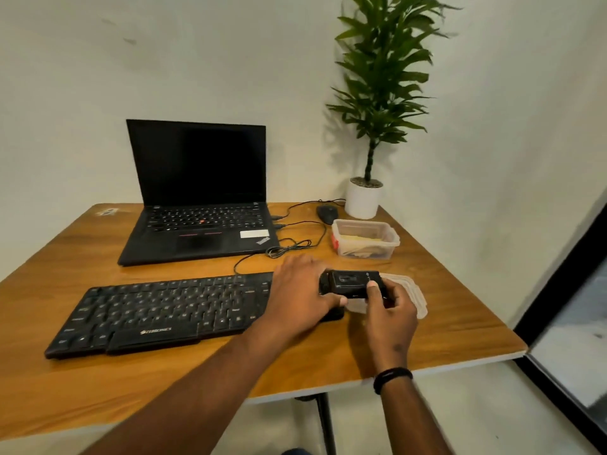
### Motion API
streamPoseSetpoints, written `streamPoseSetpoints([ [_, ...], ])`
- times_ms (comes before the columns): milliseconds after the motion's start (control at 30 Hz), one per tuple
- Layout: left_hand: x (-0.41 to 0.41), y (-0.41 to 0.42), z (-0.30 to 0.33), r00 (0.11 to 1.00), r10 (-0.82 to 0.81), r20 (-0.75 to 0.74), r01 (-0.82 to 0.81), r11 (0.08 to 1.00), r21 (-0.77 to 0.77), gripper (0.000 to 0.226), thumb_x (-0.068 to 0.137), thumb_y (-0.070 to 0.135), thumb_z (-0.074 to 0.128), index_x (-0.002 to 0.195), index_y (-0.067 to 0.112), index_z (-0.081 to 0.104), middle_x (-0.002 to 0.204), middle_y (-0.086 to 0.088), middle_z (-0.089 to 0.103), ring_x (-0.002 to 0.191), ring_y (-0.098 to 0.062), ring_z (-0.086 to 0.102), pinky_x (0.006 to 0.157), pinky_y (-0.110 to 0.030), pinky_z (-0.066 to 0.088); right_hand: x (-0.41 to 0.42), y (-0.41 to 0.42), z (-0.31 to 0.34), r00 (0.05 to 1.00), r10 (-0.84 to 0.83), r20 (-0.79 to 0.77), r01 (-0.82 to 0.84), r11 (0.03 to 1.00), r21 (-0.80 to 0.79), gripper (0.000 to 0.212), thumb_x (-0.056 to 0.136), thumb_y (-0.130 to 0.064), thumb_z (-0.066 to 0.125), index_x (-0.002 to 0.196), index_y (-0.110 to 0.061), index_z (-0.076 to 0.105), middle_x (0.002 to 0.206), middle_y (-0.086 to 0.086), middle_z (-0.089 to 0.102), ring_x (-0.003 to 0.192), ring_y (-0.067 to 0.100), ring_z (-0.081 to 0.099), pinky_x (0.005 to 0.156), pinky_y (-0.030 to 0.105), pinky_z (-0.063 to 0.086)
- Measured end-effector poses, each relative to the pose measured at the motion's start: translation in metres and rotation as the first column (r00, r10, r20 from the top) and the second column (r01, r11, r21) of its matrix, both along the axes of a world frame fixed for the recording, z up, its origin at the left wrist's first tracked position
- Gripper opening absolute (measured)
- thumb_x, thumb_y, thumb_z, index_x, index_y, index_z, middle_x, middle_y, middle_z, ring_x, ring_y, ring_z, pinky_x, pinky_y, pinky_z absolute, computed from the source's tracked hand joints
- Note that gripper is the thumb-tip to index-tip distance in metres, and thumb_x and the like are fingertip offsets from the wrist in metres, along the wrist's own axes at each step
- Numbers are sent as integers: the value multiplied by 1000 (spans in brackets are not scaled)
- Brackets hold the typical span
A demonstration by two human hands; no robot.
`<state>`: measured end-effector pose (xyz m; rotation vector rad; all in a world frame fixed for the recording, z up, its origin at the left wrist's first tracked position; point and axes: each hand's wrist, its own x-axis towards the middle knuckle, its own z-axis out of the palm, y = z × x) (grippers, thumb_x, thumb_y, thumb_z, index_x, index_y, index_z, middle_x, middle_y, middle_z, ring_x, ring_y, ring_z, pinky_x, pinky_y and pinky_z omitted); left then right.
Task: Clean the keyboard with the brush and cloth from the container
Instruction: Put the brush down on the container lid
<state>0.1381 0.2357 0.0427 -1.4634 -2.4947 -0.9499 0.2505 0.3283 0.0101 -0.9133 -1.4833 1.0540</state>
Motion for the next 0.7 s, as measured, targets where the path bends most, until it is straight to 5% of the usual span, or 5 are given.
streamPoseSetpoints([
  [233,6,72,-7,998,-54,-29,49,989,-139,58,79,60,74,127,30,62,131,3,53,120,-21,39,98,-38,31,11,58,-5,971,-143,191,132,989,68,13,93,-23,63,104,-17,68,101,2,69,98,25,62,90,47,53],
  [467,-3,99,-16,999,-47,12,49,972,-229,52,77,56,77,122,32,67,131,2,55,119,-23,38,94,-40,29,12,62,-14,814,-288,504,222,957,189,26,94,-30,58,116,-16,66,111,6,67,112,28,45,95,43,36],
  [700,-4,102,-17,997,-70,46,79,963,-259,50,79,56,76,124,35,67,130,2,55,118,-23,37,92,-40,29,11,64,-18,718,-347,604,263,938,226,31,91,-37,58,115,-19,66,113,4,67,117,27,43,102,50,31],
])
